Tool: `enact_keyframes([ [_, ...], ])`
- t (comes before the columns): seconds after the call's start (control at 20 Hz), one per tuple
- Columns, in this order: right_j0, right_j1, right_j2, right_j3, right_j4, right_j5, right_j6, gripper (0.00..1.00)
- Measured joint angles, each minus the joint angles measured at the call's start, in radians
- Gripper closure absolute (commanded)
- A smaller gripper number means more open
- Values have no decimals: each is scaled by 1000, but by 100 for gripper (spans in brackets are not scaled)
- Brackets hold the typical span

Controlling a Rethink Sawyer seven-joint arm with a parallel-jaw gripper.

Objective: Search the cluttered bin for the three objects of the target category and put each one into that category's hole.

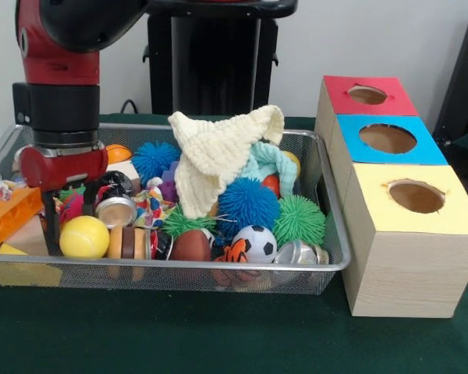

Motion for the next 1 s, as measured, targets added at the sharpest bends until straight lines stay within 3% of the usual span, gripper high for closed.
enact_keyframes([
  [1.0, 161, -14, -116, 95, -14, -1, 225, 0],
])
